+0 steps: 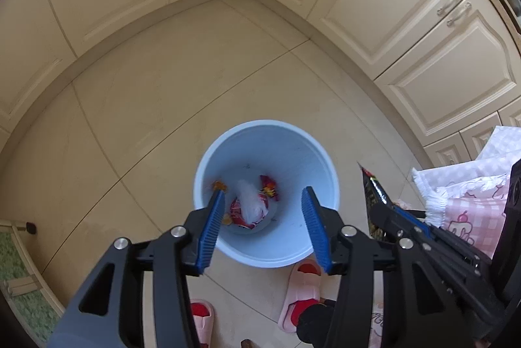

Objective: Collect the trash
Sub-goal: 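Open both tools to drop the bag and packet into the bucket, then move both tools back over the table, then grasp the orange can with the left tool while the right grasps the yellow-pink packet, then carry the can and yellow packet over the bucket with both tools, then open both tools to drop the can and yellow packet into the bucket, then move both tools back over the table, then grasp the red-white snack wrapper with the left tool while the right grasps the gold chip bag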

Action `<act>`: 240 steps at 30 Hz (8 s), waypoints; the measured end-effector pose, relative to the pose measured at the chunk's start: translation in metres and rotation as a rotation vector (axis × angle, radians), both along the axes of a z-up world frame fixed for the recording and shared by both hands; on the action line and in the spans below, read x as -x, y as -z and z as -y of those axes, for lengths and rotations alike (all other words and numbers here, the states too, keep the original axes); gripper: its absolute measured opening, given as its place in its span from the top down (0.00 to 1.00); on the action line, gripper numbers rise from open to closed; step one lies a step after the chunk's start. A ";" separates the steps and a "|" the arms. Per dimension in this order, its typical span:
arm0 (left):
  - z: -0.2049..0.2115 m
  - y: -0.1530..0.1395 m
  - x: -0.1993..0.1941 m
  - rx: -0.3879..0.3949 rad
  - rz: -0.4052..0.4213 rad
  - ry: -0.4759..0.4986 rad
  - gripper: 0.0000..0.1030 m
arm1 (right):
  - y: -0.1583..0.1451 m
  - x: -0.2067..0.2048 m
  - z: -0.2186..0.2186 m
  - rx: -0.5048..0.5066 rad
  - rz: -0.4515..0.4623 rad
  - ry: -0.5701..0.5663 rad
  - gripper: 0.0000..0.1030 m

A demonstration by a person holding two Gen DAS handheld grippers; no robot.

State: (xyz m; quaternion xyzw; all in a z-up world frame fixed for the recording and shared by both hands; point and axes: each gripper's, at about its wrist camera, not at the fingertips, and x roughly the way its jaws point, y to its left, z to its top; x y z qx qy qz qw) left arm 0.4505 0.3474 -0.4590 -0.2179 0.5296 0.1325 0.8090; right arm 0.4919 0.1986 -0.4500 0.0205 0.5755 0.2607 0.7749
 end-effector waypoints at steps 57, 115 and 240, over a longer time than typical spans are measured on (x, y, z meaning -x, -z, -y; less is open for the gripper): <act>0.389 -0.317 0.099 0.048 0.455 0.698 0.30 | -0.319 0.205 0.438 0.044 0.632 0.678 0.51; 0.410 -0.329 0.055 0.243 0.515 0.730 0.84 | -0.316 0.172 0.466 0.009 0.546 0.739 0.61; 0.524 -0.272 0.002 -0.071 0.299 0.880 0.93 | -0.261 0.141 0.608 -0.016 0.430 0.904 0.86</act>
